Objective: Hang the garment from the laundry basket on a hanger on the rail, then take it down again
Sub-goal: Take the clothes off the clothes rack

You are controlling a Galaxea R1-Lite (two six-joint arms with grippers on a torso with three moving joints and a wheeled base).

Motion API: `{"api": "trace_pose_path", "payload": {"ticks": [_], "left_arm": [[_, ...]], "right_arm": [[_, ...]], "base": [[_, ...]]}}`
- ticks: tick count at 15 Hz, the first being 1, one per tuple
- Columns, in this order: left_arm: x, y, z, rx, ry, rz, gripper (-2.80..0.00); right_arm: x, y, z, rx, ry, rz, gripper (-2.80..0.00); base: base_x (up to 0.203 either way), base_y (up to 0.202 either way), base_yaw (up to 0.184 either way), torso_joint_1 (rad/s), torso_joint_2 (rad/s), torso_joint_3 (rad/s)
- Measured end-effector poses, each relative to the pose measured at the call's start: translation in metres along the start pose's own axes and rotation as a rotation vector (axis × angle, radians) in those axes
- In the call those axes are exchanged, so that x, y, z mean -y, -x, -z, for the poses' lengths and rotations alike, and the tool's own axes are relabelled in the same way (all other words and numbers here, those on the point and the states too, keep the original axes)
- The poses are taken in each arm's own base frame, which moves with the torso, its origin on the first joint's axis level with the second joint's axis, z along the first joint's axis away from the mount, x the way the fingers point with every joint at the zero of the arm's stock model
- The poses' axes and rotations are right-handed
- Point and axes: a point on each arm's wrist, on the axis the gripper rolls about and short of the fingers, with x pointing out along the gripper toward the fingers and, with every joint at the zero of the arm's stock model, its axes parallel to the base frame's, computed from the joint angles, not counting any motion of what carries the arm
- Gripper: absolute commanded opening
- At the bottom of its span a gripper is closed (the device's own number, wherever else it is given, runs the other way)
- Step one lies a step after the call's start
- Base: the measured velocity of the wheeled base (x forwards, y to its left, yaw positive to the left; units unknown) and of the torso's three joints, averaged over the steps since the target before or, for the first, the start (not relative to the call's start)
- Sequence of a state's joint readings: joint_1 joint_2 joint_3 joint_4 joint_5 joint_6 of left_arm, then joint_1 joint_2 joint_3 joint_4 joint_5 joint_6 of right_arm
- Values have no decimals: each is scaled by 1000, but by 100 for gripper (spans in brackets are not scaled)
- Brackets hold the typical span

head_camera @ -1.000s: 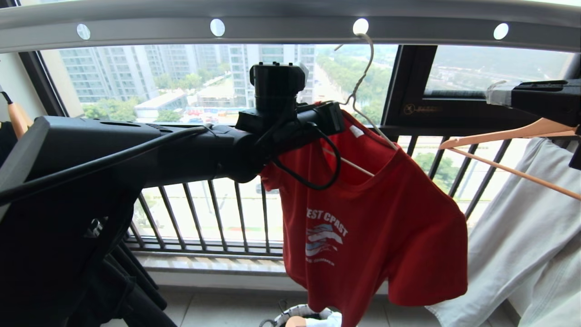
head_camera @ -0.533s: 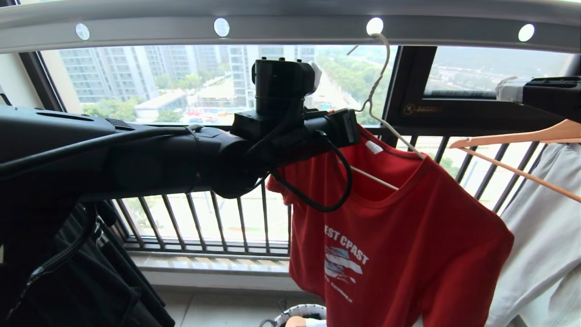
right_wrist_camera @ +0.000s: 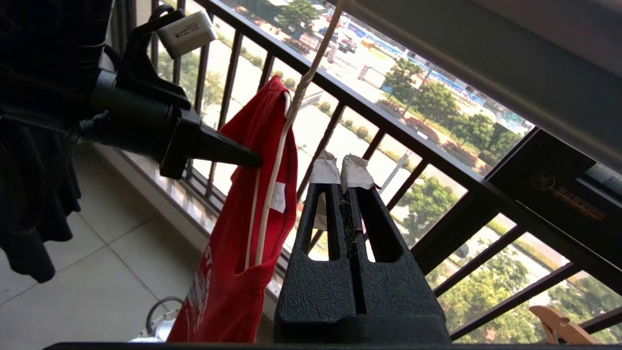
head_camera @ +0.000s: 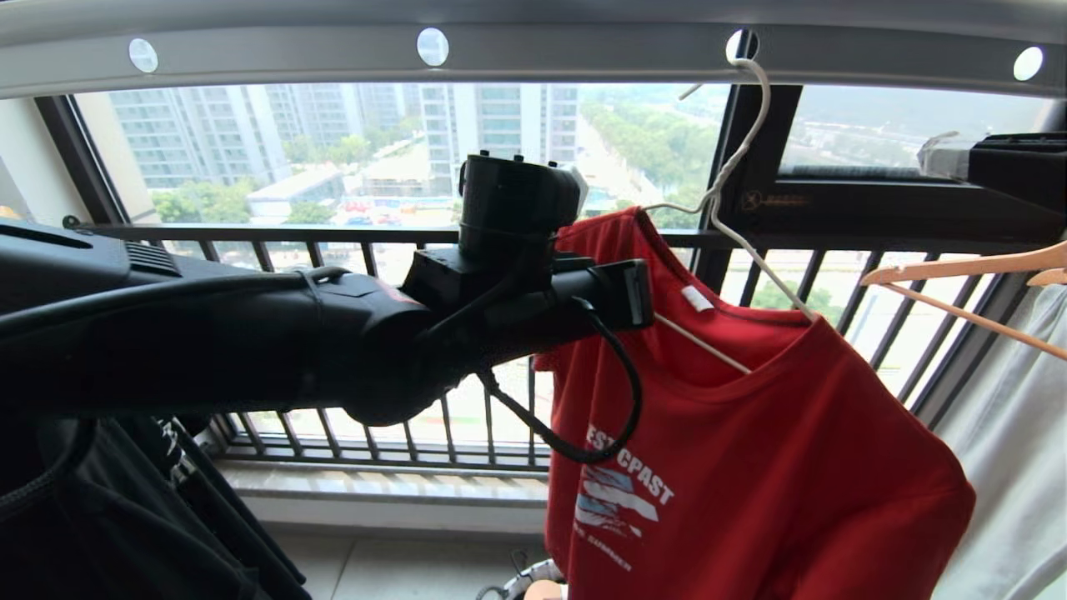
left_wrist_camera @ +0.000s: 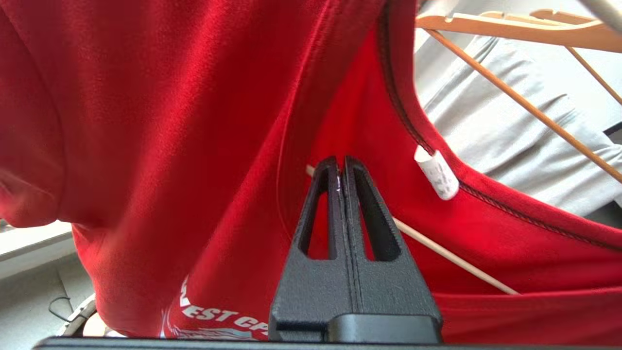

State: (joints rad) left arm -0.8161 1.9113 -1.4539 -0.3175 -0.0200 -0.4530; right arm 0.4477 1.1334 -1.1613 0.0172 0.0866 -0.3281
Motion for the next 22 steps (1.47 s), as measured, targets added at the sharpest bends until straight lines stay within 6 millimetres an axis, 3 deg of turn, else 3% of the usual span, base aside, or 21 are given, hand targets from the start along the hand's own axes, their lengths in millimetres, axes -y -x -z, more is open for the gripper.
{"api": "trace_pose_path", "payload": {"ticks": [6, 11, 18, 22], "left_arm": [[27, 69, -12, 28, -7, 64, -280], [13, 97, -2, 3, -4, 22, -280], [-6, 131, -6, 28, -67, -40, -280], [-16, 170, 0, 48, -80, -74, -280]], "right_arm": [[0, 1, -1, 4, 0, 2, -280], [-4, 8, 4, -38, -5, -57, -280], [-8, 18, 7, -78, -37, -90, -280], [-6, 44, 4, -37, -82, -41, -280]], "base": [[0, 0, 0, 0, 0, 0], [0, 0, 0, 0, 0, 0], [0, 0, 0, 0, 0, 0], [0, 0, 0, 0, 0, 0]]}}
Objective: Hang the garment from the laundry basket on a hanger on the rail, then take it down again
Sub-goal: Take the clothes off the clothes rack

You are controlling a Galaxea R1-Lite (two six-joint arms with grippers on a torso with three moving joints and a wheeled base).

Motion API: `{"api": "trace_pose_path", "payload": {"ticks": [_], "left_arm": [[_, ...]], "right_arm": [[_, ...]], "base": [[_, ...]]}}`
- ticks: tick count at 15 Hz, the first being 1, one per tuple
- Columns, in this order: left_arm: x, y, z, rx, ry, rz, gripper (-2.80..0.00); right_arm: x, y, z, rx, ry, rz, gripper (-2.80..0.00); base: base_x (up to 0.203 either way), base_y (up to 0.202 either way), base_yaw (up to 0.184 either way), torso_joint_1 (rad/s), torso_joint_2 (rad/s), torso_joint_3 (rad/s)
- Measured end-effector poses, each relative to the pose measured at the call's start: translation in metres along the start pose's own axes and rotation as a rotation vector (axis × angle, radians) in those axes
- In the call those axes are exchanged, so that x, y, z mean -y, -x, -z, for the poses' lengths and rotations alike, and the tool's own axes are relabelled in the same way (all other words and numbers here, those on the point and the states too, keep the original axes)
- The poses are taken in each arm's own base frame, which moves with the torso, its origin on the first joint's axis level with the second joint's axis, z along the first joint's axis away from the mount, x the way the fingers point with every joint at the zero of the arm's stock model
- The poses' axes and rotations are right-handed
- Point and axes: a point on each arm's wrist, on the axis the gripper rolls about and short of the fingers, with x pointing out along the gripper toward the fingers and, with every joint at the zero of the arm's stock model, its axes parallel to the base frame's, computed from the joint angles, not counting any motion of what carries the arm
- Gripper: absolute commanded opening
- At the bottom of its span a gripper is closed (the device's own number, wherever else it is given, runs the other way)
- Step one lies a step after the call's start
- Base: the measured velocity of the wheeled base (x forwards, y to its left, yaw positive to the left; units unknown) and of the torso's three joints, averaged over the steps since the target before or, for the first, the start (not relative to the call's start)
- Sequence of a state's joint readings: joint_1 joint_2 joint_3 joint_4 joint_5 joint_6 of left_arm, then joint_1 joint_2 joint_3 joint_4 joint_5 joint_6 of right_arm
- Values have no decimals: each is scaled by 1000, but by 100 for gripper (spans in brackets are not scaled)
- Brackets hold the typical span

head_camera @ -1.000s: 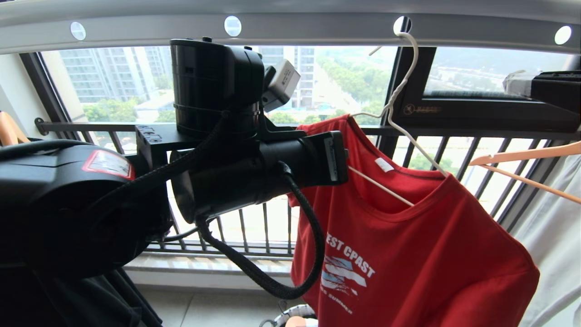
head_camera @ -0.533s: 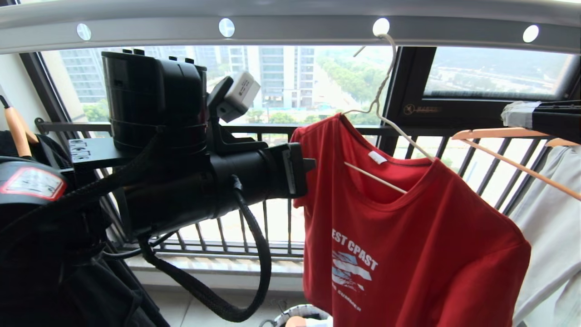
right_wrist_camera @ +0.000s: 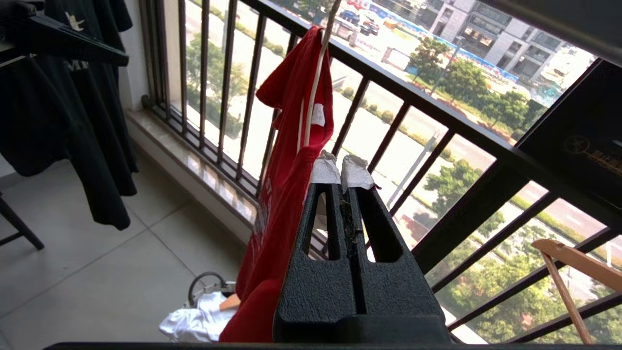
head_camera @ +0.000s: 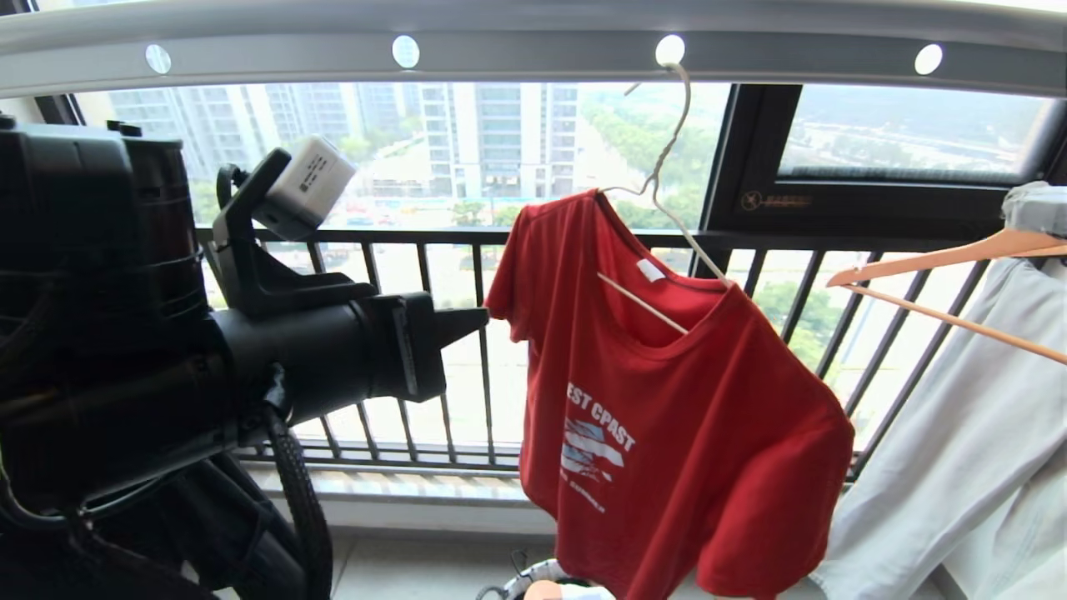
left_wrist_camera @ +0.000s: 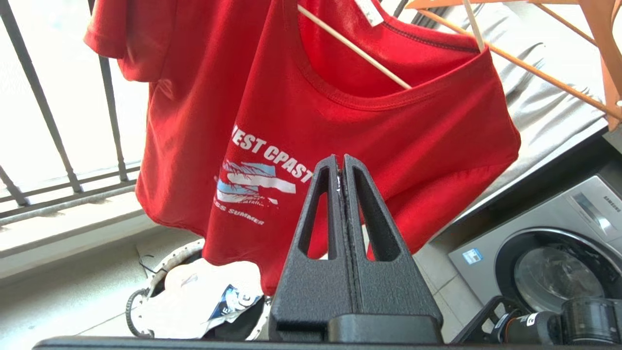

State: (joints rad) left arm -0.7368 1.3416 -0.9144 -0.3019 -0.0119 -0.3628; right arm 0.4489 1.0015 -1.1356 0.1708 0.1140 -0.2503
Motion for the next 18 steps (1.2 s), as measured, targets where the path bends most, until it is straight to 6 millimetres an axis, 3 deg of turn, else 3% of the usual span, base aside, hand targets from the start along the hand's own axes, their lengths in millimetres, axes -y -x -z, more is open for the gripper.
{"api": "trace_pose_path", "payload": {"ticks": [5, 10, 14, 18], "left_arm": [[-20, 78, 22, 37, -31, -72, -280], [-40, 155, 23, 241, -64, -380, -280], [-21, 207, 39, 414, -108, -493, -280], [0, 244, 73, 489, -131, -570, -280]], "right_arm": [[-4, 66, -4, 64, -11, 145, -280], [-15, 124, -1, 100, -29, 375, -280], [-41, 173, 12, 86, -47, 495, -280], [-67, 197, 30, 81, -76, 602, -280]], "base": [[0, 0, 0, 0, 0, 0], [0, 0, 0, 0, 0, 0], [0, 0, 0, 0, 0, 0], [0, 0, 0, 0, 0, 0]]}}
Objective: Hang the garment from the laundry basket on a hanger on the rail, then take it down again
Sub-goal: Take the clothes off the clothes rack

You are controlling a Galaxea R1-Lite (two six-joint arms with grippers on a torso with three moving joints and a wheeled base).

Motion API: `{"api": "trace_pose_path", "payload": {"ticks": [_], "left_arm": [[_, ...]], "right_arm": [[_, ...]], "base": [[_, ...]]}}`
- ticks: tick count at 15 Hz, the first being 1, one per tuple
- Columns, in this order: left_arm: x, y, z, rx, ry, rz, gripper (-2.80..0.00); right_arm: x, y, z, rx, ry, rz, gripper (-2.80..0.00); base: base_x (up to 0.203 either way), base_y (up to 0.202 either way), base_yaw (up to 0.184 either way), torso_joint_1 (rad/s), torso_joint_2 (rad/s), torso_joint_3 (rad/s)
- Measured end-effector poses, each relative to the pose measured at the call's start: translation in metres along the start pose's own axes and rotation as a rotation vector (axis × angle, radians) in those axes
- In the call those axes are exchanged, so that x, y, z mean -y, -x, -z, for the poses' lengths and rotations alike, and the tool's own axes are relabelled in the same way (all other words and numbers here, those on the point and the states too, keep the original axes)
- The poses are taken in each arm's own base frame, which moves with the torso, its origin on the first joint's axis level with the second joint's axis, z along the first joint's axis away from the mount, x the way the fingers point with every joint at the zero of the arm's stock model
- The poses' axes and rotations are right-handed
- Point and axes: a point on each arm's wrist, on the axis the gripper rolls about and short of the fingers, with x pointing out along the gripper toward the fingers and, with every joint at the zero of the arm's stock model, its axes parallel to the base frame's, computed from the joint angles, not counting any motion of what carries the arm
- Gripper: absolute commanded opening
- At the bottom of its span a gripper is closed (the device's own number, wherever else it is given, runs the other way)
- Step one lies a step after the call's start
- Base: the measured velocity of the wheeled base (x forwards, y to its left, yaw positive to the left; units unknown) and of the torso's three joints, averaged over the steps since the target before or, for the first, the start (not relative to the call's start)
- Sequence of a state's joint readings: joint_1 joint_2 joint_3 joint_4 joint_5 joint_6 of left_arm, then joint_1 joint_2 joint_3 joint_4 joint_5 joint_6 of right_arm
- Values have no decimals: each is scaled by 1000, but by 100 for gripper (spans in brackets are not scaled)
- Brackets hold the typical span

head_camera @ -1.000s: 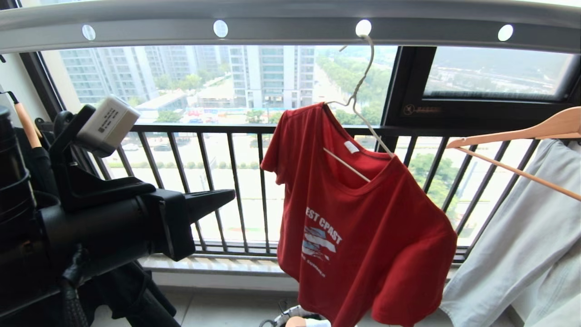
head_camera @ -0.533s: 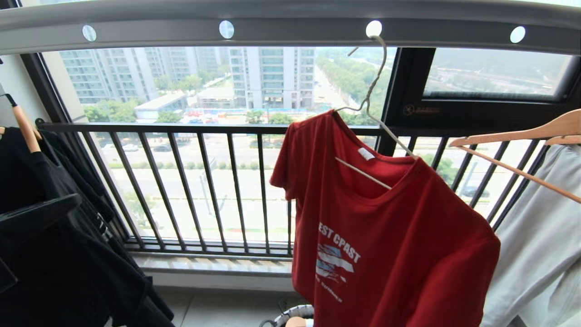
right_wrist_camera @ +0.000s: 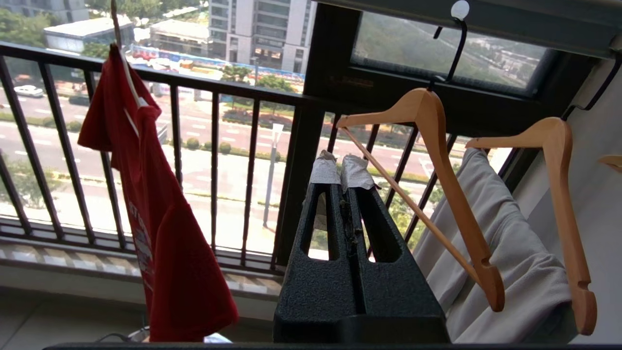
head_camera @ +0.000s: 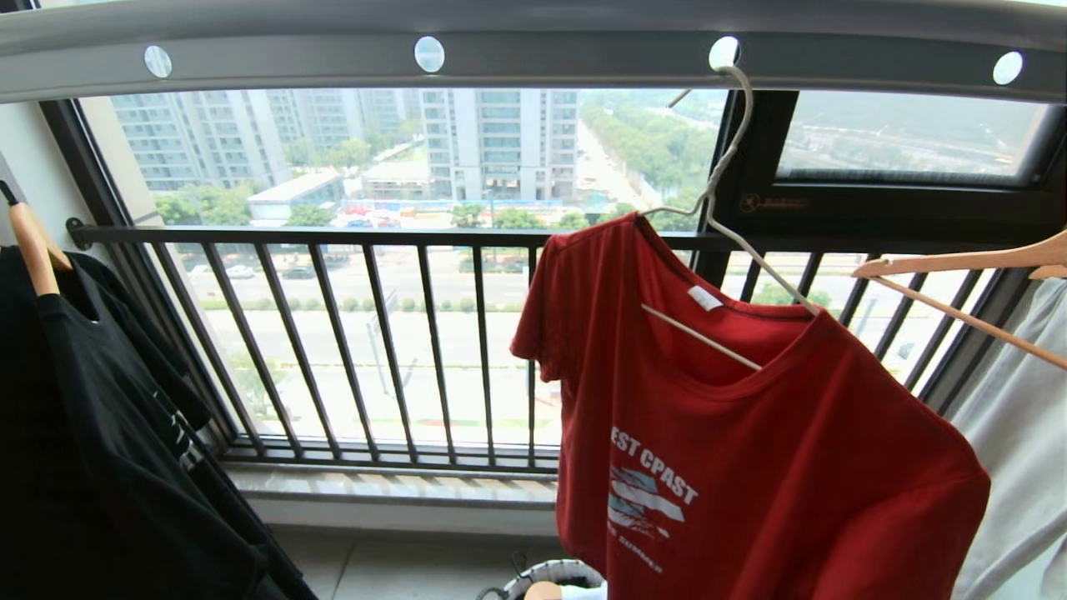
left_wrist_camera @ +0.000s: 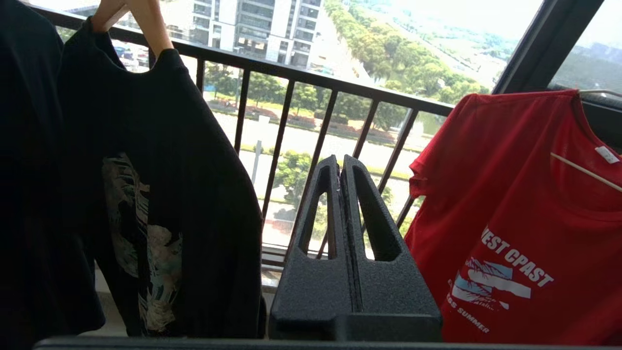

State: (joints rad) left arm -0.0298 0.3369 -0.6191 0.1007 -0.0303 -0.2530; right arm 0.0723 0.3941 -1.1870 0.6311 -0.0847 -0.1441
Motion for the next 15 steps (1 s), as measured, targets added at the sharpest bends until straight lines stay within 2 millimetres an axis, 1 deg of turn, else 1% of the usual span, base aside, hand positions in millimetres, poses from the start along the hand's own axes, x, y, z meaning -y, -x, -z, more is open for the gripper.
{"api": "trace_pose_path", "payload": {"ticks": [2, 5, 7, 9, 11, 12, 13, 15], "left_arm": [[-2, 19, 14, -4, -16, -27, -280], [-11, 28, 53, -60, -55, -57, -280], [-20, 28, 88, -122, -108, -63, -280], [-28, 23, 116, -124, -164, -57, -280], [-32, 17, 131, -52, -215, -38, -280], [-33, 16, 135, -17, -252, -32, -280], [-34, 16, 137, -5, -268, -31, -280], [-36, 16, 145, -53, -298, -41, -280]], "right_arm": [[-4, 8, 20, -22, 1, 9, -280], [-14, 5, 63, -105, -3, 3, -280], [-21, -3, 102, -154, -16, -31, -280], [-29, -17, 146, -195, -28, -52, -280], [-35, -31, 187, -206, -43, -62, -280], [-38, -37, 205, -201, -47, -65, -280], [-40, -41, 218, -189, -48, -67, -280], [-42, -44, 233, -159, -36, -67, -280]], "base": [[0, 0, 0, 0, 0, 0], [0, 0, 0, 0, 0, 0], [0, 0, 0, 0, 0, 0], [0, 0, 0, 0, 0, 0], [0, 0, 0, 0, 0, 0], [0, 0, 0, 0, 0, 0], [0, 0, 0, 0, 0, 0], [0, 0, 0, 0, 0, 0]]}}
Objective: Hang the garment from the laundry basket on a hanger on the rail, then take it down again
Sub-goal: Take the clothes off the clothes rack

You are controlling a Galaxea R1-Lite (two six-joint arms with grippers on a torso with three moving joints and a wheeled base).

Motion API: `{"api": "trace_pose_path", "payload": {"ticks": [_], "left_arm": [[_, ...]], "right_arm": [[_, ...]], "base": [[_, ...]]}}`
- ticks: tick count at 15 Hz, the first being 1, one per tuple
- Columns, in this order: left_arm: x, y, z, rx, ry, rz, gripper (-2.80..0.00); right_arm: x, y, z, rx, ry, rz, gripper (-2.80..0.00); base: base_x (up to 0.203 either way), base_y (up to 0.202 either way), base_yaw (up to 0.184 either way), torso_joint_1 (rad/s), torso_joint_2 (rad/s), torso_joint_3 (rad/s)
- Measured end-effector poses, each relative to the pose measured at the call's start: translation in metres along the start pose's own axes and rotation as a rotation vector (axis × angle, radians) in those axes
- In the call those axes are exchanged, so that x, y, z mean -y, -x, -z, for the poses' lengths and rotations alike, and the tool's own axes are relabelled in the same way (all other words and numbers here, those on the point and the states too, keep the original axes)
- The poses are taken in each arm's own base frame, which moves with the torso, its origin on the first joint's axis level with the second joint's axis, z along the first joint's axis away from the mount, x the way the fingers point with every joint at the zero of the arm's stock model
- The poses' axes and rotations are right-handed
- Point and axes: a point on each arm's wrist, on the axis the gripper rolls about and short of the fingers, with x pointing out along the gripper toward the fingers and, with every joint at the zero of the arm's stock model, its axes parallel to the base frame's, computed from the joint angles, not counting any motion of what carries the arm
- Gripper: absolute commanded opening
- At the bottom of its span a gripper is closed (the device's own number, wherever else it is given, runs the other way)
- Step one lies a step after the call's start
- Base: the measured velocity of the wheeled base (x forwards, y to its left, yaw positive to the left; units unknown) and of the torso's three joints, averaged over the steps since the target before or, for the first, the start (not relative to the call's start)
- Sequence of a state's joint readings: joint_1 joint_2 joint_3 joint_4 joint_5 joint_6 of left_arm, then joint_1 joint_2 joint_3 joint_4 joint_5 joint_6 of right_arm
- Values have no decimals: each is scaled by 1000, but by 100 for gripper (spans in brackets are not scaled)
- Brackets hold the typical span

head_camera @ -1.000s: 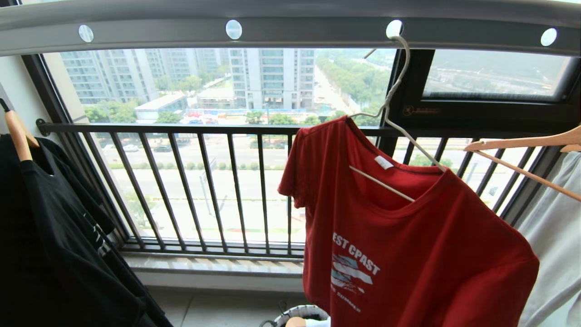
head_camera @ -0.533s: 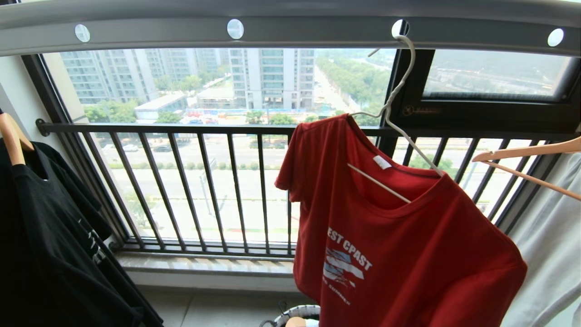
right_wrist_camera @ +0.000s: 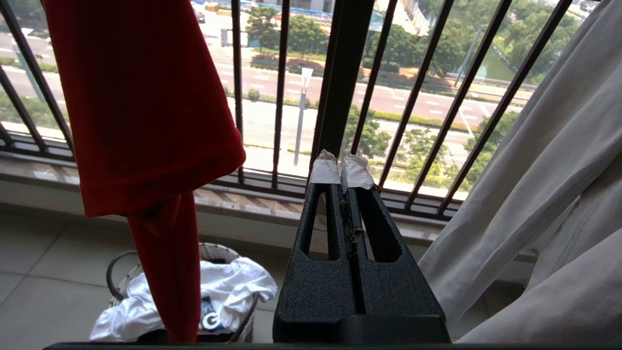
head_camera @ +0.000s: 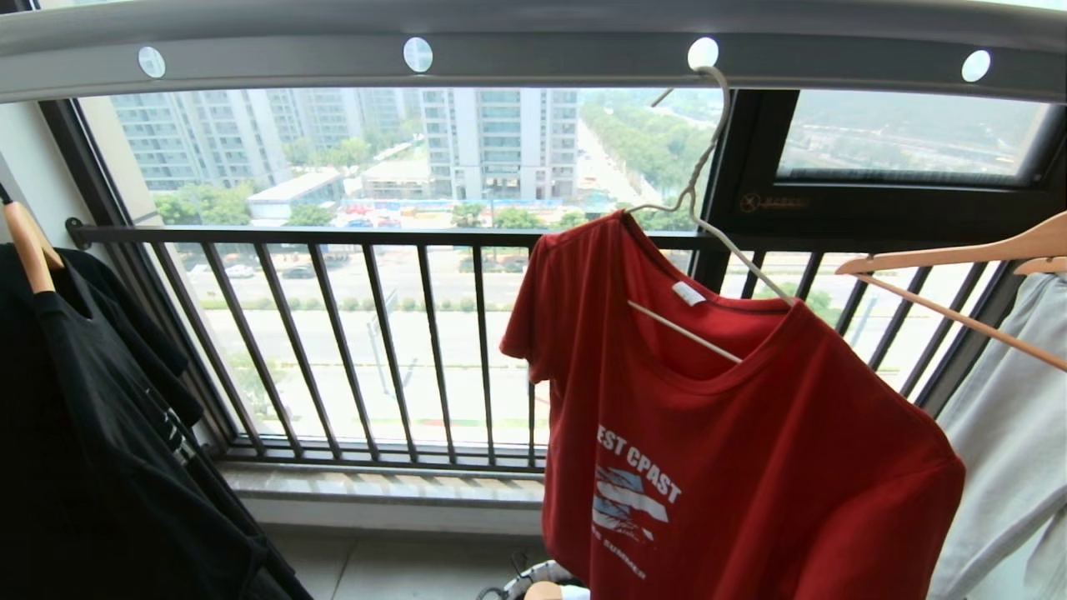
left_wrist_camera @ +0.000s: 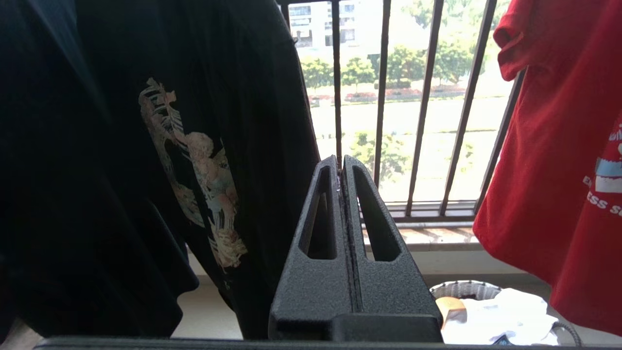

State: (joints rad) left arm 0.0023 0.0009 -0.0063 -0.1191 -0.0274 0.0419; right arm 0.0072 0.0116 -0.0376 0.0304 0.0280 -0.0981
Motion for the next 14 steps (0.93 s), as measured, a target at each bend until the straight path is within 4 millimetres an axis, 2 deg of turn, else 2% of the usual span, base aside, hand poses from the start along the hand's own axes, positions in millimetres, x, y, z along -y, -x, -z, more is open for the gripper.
{"api": "trace_pose_path", "payload": {"ticks": [3, 8, 14], "left_arm": [[0, 1, 14, -134, -34, -17, -280], [-1, 1, 15, -136, 95, -59, -280], [-1, 1, 15, -133, 100, -60, -280]], "right_arm": [[-1, -2, 7, -7, -16, -2, -280], [-1, -2, 8, -5, -42, 2, -280], [-1, -2, 8, -6, -43, 2, -280]], "base": [[0, 0, 0, 0, 0, 0], [0, 0, 0, 0, 0, 0], [0, 0, 0, 0, 0, 0]]}}
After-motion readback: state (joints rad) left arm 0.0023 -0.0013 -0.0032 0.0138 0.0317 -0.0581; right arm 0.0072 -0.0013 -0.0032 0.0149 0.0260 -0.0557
